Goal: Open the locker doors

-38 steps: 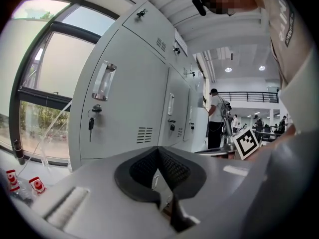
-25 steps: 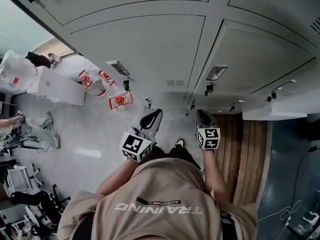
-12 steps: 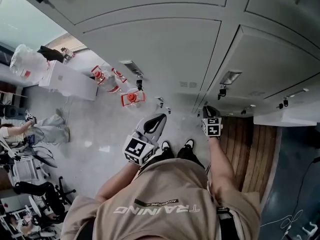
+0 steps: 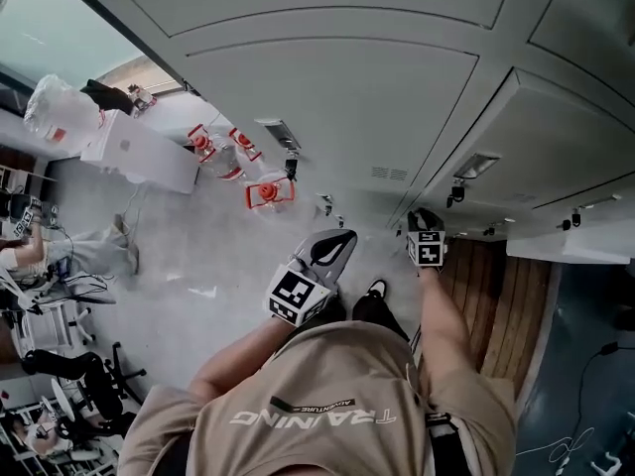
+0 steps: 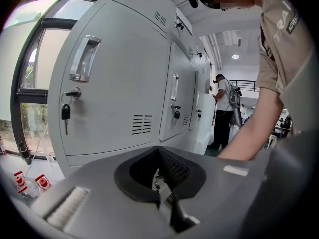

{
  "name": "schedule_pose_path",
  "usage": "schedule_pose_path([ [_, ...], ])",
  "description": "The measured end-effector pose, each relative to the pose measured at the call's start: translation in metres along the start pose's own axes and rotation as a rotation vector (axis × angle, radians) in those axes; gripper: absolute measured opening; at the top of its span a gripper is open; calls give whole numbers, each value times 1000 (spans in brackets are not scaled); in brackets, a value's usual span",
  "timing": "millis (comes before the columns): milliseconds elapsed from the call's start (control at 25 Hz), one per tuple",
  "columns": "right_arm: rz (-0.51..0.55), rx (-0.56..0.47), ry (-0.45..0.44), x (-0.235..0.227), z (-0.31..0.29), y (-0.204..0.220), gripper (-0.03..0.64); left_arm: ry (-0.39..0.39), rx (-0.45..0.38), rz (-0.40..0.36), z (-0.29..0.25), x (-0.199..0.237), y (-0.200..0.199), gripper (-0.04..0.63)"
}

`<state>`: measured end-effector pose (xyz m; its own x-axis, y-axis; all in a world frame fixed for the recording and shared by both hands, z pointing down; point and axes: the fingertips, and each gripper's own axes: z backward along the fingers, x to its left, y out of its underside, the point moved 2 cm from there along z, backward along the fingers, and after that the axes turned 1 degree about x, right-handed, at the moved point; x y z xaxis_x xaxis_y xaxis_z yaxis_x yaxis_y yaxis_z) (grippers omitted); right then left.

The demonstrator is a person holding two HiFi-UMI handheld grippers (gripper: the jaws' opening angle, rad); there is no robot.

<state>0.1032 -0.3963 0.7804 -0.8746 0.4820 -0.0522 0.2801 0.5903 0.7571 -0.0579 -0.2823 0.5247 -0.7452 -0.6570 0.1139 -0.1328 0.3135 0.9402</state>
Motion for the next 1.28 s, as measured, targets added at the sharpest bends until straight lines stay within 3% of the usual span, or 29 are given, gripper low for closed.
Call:
schedule_pose_path([
  [280, -6, -7, 4, -1, -12, -1, 91, 67, 8, -55, -12, -16, -6, 6],
  [520, -39, -15, 1, 6, -8, 2, 124, 65, 27, -18, -9, -14, 4, 6],
  [760, -67, -7, -3, 22, 33, 37, 124, 89, 22, -6, -3, -15, 9, 6],
  [1040, -221, -36, 113, 13, 109, 105, 124, 177, 19, -31, -3, -28, 11, 6],
  [1280, -248, 7, 227, -13, 168, 151, 124, 290, 32, -75, -10, -50, 14, 6],
])
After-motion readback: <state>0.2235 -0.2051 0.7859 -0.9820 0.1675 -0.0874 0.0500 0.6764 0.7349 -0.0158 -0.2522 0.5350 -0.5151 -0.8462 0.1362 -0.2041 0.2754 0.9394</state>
